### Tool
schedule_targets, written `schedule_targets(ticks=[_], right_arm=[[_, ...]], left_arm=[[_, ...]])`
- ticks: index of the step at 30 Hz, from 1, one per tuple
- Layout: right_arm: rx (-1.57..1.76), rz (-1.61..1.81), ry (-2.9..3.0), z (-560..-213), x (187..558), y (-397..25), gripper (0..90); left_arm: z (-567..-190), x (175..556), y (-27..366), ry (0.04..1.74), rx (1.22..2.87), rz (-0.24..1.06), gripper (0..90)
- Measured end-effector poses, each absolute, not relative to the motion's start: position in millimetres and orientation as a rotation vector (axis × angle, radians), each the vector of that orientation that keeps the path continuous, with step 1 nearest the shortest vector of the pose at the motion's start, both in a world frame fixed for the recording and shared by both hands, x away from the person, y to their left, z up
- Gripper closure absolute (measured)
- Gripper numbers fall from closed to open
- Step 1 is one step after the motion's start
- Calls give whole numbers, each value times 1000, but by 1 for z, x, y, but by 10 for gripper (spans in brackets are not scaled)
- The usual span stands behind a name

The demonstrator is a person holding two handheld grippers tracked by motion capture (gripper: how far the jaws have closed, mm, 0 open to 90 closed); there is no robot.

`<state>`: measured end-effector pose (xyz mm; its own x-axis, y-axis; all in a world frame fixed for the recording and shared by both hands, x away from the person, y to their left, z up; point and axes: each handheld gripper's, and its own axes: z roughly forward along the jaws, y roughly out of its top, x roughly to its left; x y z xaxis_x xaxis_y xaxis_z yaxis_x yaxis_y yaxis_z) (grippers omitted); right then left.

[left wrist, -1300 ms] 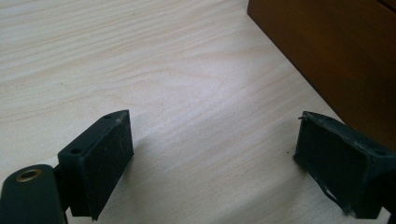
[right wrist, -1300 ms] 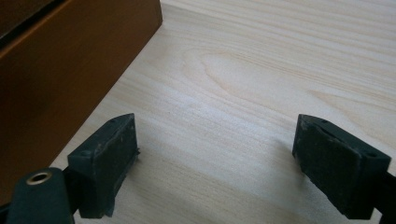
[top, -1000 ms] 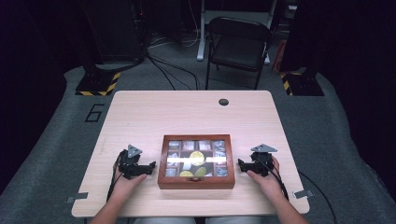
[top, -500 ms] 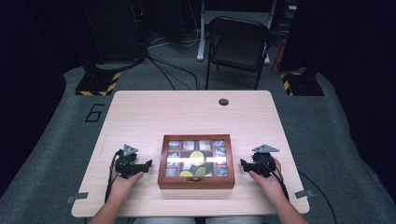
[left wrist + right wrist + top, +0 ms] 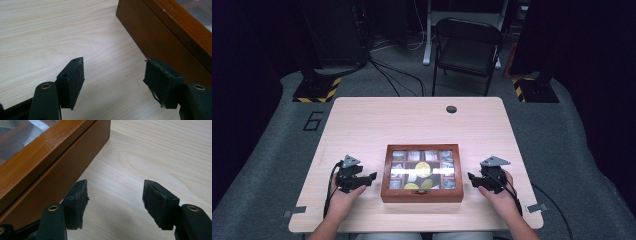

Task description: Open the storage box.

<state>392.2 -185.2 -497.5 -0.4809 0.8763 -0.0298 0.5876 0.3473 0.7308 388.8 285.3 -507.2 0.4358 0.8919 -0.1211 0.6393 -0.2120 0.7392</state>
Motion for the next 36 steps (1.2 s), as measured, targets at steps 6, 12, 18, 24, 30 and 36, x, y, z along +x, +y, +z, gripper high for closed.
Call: schedule_targets(ticks=[6,12,18,24,30,36], right_arm=[[1261,938,2204,-493,388,-185,367],[1259,980,2204,-484,381,-184,393],[1221,977,2201,-480,375,-181,414],[1222,993,2201,-477,373,-180,415],[1223,1010,2198,-475,366,-182,415],[1220,1053,2190,-470,354,-184,419]], left_arm=[[-501,382,285,1278,1939,414,332],[-495,377,288,1278,1925,410,339],[-493,372,293,1290,1906,410,343],[-490,368,294,1289,1888,412,346],[-486,362,293,1292,1861,367,355],[-480,350,293,1264,1864,371,355]])
